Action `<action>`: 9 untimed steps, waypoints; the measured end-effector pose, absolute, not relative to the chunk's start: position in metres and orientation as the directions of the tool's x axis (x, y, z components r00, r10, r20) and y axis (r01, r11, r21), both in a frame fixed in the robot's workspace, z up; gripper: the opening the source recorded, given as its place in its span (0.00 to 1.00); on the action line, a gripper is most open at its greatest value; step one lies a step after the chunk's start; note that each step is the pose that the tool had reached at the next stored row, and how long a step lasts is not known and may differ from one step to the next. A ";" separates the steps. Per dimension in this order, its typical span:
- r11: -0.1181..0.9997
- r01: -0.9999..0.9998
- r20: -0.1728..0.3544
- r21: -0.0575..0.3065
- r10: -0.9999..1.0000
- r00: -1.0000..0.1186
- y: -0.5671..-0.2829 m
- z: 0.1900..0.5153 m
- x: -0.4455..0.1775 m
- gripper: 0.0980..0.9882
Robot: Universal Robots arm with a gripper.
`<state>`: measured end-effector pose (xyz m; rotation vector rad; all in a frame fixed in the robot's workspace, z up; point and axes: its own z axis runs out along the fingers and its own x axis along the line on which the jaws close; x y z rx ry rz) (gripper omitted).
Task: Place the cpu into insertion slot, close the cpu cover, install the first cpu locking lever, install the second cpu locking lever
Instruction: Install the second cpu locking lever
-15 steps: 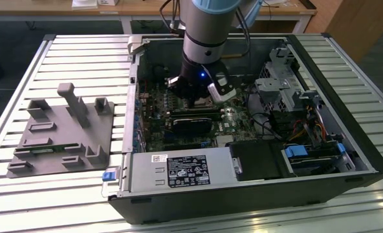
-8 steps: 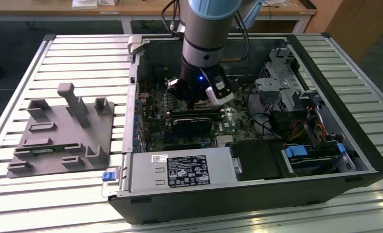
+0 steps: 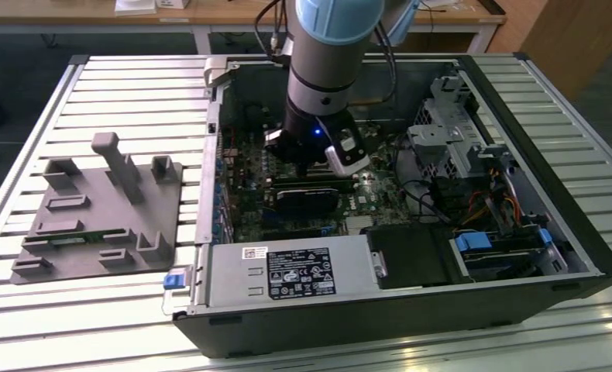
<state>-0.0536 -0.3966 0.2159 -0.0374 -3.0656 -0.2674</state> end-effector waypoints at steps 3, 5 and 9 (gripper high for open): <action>0.982 0.029 0.063 0.187 0.018 -0.998 -0.397 0.214 -0.055 0.01; 0.981 0.029 0.061 0.194 0.017 -0.998 -0.397 0.212 -0.055 0.01; 0.978 0.028 0.057 0.207 0.017 -0.998 -0.397 0.208 -0.057 0.01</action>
